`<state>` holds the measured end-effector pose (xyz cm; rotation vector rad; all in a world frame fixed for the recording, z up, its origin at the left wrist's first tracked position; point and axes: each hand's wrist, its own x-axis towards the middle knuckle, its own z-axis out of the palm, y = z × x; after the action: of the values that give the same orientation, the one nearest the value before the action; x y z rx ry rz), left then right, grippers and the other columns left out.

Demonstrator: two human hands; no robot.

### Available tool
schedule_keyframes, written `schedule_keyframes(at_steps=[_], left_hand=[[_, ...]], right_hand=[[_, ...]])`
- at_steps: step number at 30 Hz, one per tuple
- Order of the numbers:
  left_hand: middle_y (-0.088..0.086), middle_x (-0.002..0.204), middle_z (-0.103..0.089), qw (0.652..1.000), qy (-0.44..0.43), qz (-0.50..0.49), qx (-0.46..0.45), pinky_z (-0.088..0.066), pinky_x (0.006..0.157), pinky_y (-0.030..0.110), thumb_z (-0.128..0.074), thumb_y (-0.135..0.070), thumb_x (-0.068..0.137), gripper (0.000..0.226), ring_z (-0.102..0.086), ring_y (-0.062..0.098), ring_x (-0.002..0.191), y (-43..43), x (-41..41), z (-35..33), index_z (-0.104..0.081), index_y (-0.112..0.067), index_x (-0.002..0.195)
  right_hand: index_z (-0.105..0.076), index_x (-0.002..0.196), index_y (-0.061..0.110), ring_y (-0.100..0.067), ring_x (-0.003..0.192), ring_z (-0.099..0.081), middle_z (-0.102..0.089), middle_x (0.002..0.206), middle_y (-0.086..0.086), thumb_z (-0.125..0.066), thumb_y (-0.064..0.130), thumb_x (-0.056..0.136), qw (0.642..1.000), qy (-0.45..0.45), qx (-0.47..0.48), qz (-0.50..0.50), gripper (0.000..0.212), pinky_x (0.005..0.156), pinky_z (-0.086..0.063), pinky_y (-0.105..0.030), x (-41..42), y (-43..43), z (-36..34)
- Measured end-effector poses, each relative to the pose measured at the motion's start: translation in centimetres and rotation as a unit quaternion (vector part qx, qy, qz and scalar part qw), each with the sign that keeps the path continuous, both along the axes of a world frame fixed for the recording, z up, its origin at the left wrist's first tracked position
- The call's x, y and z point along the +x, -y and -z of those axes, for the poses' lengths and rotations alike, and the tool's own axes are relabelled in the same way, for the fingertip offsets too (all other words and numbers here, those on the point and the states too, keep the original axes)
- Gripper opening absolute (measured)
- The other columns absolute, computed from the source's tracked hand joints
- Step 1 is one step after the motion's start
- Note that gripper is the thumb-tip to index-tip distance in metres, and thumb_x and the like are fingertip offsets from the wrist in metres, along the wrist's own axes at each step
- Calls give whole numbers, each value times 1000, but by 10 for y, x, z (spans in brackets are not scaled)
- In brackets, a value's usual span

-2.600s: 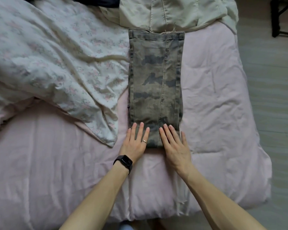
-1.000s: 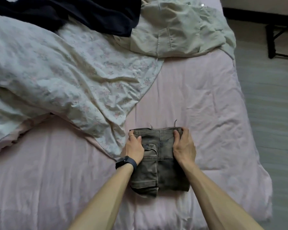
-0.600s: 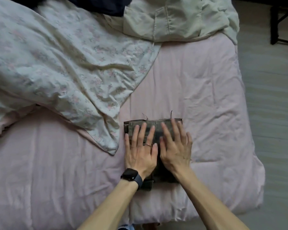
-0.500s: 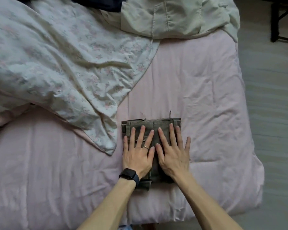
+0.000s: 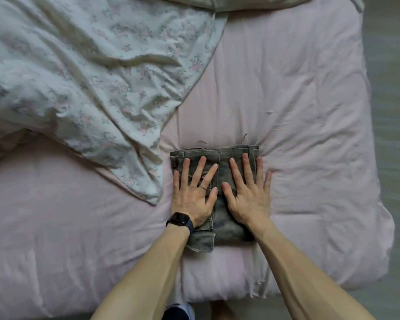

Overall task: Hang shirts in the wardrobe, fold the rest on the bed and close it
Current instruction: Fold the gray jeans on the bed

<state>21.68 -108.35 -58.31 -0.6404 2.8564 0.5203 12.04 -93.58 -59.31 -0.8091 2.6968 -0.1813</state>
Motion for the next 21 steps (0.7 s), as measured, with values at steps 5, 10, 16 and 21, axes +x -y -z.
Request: schedule_keyframes(at_steps=[5,10,16,21], left_hand=[[6,166,-13,994,-60,-87,37,-3,123,51,-42,-51,95,65,-6,24,154,-4,16,-27,-25,-33,156],[19,157,-27,963,1,-236,130,-25,119,50,-43,-51,98,68,-27,36,144,-19,40,-59,-9,-45,156],[17,139,-35,937,69,-285,189,-33,112,45,-60,-61,86,90,-35,38,132,-17,22,-70,8,-67,145],[14,131,-34,933,78,-295,192,-36,107,42,-67,-65,78,95,-43,39,119,-7,16,-56,7,-76,136]], right_hand=[[-22,159,34,-39,150,-19,-3,169,3,-40,61,97,998,8,-57,37,71,118,-27,-56,9,-1,-30],[-7,159,39,-38,143,-29,4,169,0,-55,65,89,982,95,-67,147,88,113,-34,-54,31,-2,-64],[1,150,61,-42,137,-31,-2,166,-1,-65,72,77,972,168,-51,154,99,111,-37,-53,21,-7,-74],[-2,145,70,-43,132,-34,-27,154,-14,-66,78,70,968,171,-40,182,99,108,-37,-54,12,-7,-67]])
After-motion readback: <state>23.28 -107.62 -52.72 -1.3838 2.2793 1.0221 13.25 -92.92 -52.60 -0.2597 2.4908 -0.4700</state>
